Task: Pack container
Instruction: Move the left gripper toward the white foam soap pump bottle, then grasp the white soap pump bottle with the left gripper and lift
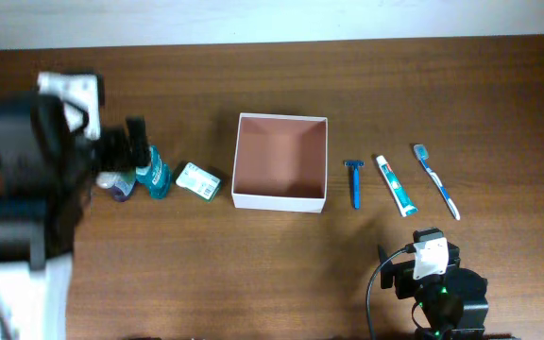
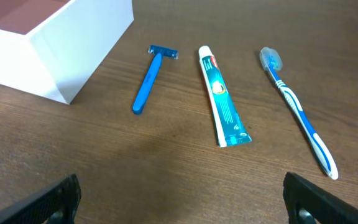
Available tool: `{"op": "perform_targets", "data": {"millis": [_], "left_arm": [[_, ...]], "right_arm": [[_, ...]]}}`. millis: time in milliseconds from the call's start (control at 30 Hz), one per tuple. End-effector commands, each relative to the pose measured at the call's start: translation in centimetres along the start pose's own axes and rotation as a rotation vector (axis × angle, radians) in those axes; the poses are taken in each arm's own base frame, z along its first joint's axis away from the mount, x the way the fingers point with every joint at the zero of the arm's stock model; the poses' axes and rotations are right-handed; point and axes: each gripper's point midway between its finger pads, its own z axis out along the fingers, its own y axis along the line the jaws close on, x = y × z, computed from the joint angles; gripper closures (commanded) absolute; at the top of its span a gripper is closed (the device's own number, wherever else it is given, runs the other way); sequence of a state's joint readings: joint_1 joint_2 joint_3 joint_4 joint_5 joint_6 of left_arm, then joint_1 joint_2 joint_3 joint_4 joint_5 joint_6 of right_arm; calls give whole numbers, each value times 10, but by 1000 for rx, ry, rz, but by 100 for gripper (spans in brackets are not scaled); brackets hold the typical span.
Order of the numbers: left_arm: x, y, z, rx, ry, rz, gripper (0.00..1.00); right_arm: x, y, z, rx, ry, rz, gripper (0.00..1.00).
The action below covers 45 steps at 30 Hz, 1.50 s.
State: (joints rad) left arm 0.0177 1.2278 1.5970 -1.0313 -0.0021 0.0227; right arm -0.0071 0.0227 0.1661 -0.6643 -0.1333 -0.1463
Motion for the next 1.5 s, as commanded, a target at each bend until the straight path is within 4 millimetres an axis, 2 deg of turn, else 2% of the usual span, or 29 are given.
{"op": "perform_targets", "data": {"millis": [0,133,333,433,900,1000,1100,1200,1367,1467], "left_arm": [[3,31,32,-88,114,53,0],[32,66,62,-151,257,-99,1],[67,94,95,-178,417,-125,3],[82,97,117,-151,490,-71,3],[139,105,176,-108,719,25,7],[147,105,187,-101,744,26,11],[155,107,194,-107,770,29,21],[161,110,197,-120,790,35,44],[160,110,196,-123,790,25,74],[157,111,192,-138,781,-7,80]], "right_arm": [[1,0,1,1,0,1,1],[1,0,1,1,0,1,1],[1,0,1,1,0,1,1],[1,0,1,1,0,1,1],[1,0,1,1,0,1,1],[1,0,1,1,0,1,1],[1,0,1,1,0,1,1],[1,0,1,1,0,1,1],[1,0,1,1,0,1,1],[1,0,1,1,0,1,1]]}}
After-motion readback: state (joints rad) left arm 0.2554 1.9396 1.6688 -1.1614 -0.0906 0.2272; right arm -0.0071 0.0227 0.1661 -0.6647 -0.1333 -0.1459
